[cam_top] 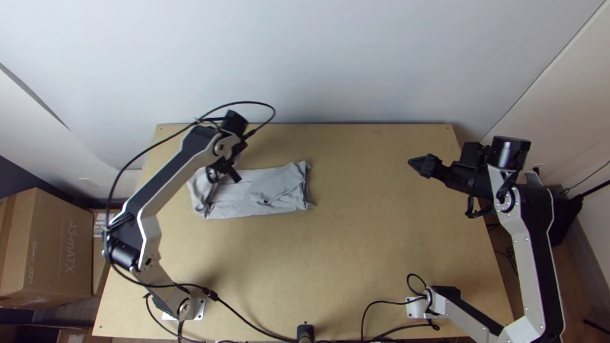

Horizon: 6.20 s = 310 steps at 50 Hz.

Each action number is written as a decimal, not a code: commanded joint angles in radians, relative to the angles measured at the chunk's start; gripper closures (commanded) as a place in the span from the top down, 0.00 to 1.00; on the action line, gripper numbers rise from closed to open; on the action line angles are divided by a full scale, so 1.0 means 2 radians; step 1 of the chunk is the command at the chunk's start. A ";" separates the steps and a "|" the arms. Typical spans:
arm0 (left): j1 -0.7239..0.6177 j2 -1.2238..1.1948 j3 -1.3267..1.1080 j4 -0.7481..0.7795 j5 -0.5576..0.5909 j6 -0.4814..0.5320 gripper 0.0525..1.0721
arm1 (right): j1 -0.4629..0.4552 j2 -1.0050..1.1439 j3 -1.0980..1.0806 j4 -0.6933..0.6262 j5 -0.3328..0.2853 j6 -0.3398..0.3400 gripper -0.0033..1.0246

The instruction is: Fold the t-shirt

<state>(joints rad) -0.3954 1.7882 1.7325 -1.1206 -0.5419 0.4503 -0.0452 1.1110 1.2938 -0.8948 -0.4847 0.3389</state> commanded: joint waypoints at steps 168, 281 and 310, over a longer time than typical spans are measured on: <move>0.267 -0.309 -0.057 0.100 0.358 -0.247 0.95 | 0.361 0.373 0.022 0.081 0.262 -0.043 0.96; 0.314 -0.262 0.017 0.066 0.367 -0.223 0.95 | -0.066 0.514 0.198 0.058 -0.114 -0.077 0.02; 0.305 -0.267 0.019 0.064 0.367 -0.222 0.95 | -0.285 0.669 0.476 -0.035 -0.120 -0.088 0.96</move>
<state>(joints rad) 0.2195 1.2652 1.7470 -0.9958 0.1768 -0.0063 -0.5758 2.4477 2.1754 -0.9413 -0.7185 0.1741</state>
